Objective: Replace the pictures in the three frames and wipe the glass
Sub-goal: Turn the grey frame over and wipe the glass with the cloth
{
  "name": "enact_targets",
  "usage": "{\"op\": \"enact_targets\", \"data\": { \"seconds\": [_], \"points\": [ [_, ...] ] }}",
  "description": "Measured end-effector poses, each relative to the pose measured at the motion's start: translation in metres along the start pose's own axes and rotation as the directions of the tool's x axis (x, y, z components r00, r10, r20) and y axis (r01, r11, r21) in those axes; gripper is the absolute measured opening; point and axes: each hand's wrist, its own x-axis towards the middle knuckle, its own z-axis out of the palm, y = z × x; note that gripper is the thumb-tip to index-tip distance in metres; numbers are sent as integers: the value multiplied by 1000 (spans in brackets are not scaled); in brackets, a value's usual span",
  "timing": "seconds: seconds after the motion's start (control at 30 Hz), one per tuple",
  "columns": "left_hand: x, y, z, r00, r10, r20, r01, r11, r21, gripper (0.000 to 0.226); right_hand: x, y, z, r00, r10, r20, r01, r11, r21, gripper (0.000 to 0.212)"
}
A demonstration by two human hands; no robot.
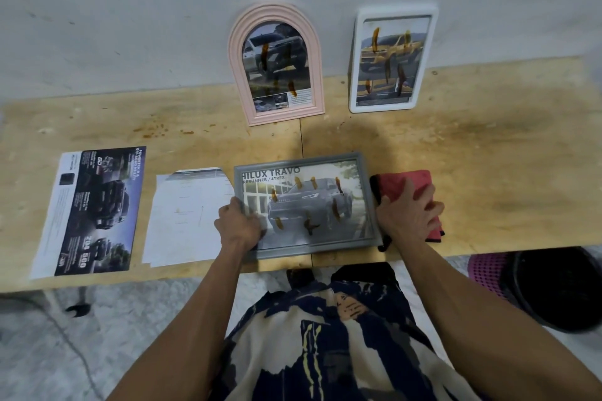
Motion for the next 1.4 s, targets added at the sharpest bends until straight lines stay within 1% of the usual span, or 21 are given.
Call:
{"op": "enact_targets", "data": {
  "seconds": [0.07, 0.1, 0.27, 0.37, 0.47, 0.6, 0.63, 0.7, 0.77, 0.83, 0.87, 0.93, 1.0, 1.1, 1.2, 1.27, 1.33, 1.4],
  "points": [
    [0, 0, 0, 1000, -3, 3, 3, 1000, -1, 24, 7, 4, 5, 992, 46, 114, -48, 999, 13, 67],
    [0, 0, 0, 1000, -2, 2, 2, 1000, -1, 24, 7, 5, 6, 990, 48, 135, -49, 999, 6, 68],
    [-2, 1, 3, 1000, 0, -21, 1, 1000, 17, 22, 6, 11, 8, 999, -37, 40, 43, 990, -137, 70],
    [-2, 3, 4, 999, 2, -32, -1, 1000, 27, 23, 6, 8, 9, 996, -91, 1, 90, 984, -154, 64],
    [-2, 4, 3, 1000, -6, -21, 7, 1000, 29, 22, 5, 3, 11, 988, -154, 15, 155, 984, -88, 57],
    [-4, 5, -1, 1000, -19, -9, 19, 1000, 19, 23, 15, 4, 1, 976, -217, 26, 218, 975, -42, 48],
    [-4, 6, -1, 1000, -18, -8, 18, 1000, 18, 23, 20, 5, -3, 976, -216, 23, 216, 976, -3, 43],
    [-4, 4, -1, 1000, -2, -17, 2, 1000, 20, 20, 30, 4, -12, 990, -138, -16, 139, 980, 144, 39],
    [-1, 0, 0, 998, 37, -53, -37, 999, 6, 14, 39, 1, -20, 993, -82, -86, 101, 961, 257, 36],
    [2, -6, 0, 989, 97, -108, -100, 995, -24, 9, 41, -3, -27, 982, -127, -137, 164, 936, 311, 32],
    [3, -9, 0, 983, 125, -137, -131, 991, -29, 10, 39, -6, -29, 976, -160, -150, 202, 923, 328, 32],
    [6, -16, 1, 967, 170, -187, -167, 985, 32, 20, 31, -16, -30, 964, -208, -163, 252, 908, 333, 33],
    [5, -21, 2, 947, 214, -240, -190, 974, 120, 32, 23, -30, -24, 952, -246, -182, 293, 907, 304, 33],
    [8, -25, 0, 910, 285, -302, -238, 954, 182, 43, 11, -49, -10, 923, -313, -225, 366, 896, 252, 35],
    [18, -34, 4, 906, 356, -231, -290, 916, 276, 51, 5, -63, 7, 915, -339, -220, 381, 904, 194, 39],
    [23, -41, 9, 912, 366, -186, -303, 905, 297, 54, 3, -64, 23, 881, -406, -243, 435, 897, 77, 41],
    [25, -43, 11, 911, 366, -190, -300, 905, 303, 54, 1, -64, 42, 837, -477, -267, 461, 878, -124, 44],
    [26, -45, 13, 908, 370, -197, -300, 902, 309, 54, 0, -63, 55, 807, -526, -271, 478, 849, -225, 48]
  ]
}}
